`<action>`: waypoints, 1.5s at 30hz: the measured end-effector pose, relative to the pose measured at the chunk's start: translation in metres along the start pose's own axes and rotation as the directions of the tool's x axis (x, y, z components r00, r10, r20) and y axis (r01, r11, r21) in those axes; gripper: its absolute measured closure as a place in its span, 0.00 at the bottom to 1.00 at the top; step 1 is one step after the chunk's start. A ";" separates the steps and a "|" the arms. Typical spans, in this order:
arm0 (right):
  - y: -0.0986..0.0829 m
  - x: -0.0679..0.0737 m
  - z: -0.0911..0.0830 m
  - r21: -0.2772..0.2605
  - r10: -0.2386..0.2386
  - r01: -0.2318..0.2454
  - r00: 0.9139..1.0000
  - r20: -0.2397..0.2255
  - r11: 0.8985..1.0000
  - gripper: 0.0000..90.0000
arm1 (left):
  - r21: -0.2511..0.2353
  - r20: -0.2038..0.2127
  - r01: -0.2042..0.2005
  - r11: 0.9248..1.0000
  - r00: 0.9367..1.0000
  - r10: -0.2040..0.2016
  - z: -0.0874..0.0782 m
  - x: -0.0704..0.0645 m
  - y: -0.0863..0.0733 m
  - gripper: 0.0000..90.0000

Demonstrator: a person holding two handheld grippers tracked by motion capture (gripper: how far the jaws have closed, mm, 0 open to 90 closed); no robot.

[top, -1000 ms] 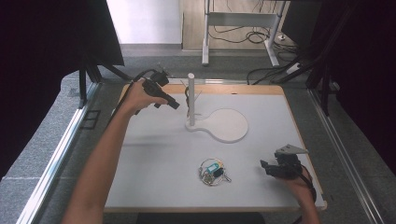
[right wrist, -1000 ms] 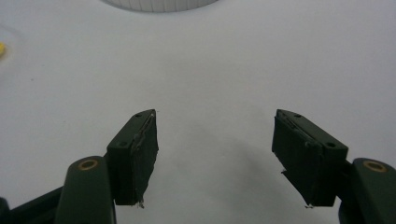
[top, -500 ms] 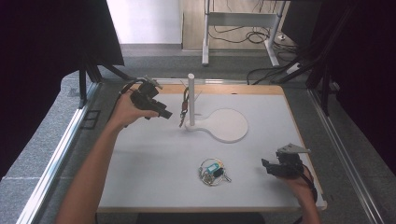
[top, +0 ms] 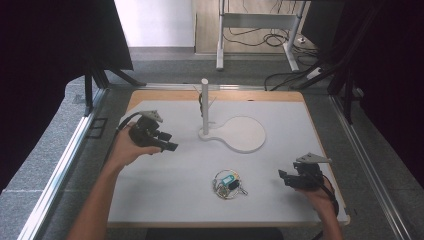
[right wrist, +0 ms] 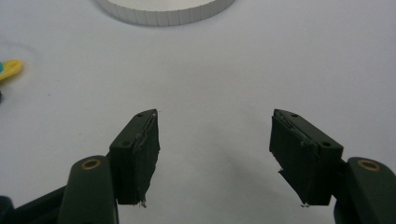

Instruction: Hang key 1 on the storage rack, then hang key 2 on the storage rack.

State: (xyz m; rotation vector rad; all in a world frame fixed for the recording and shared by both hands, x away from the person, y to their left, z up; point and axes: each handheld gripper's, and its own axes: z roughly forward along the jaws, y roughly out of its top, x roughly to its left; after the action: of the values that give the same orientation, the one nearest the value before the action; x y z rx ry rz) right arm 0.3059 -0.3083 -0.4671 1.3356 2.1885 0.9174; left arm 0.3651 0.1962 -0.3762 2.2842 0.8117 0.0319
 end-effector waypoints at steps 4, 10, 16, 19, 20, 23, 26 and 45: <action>0.002 0.001 0.001 0.000 -0.008 0.008 1.000 -0.004 1.000 0.37 | 0.004 -0.008 0.016 1.000 1.000 -0.016 0.003 -0.007 -0.024 0.53; 0.005 0.005 -0.001 -0.009 -0.031 0.031 0.999 -0.016 0.999 0.37 | 0.006 -0.024 0.036 0.999 0.999 -0.036 0.011 -0.018 -0.054 0.53; 0.011 0.010 -0.002 -0.006 -0.042 0.042 0.998 -0.036 0.999 0.37 | 0.026 -0.063 0.033 0.999 0.998 -0.031 0.019 -0.027 -0.071 0.53; 0.015 0.014 -0.003 -0.013 -0.053 0.052 0.997 -0.048 0.999 0.37 | 0.032 -0.039 0.043 0.999 0.998 -0.042 0.025 -0.029 -0.077 0.52; 0.016 0.016 -0.004 -0.015 -0.057 0.056 0.997 -0.053 0.998 0.37 | 0.039 -0.042 0.047 0.998 0.998 -0.045 0.027 -0.027 -0.079 0.52; 0.021 0.021 -0.005 -0.011 -0.069 0.068 0.995 -0.071 0.998 0.37 | 0.067 -0.070 0.038 0.997 0.997 -0.034 0.031 -0.025 -0.082 0.52; 0.028 0.024 -0.009 -0.008 -0.073 0.073 0.994 -0.083 0.997 0.37 | 0.042 -0.056 0.046 0.998 0.997 -0.043 0.031 -0.024 -0.080 0.51; 0.096 0.064 -0.007 0.169 -0.134 0.181 0.956 -0.260 0.969 0.49 | 0.023 -0.006 0.035 0.999 0.999 -0.035 0.036 -0.029 -0.080 0.50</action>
State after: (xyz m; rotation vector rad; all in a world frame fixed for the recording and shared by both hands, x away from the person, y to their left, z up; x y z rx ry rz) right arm 0.3313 -0.2225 -0.3937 1.1569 2.5900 0.8691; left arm 0.3070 0.2022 -0.4479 2.2922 0.8587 0.0134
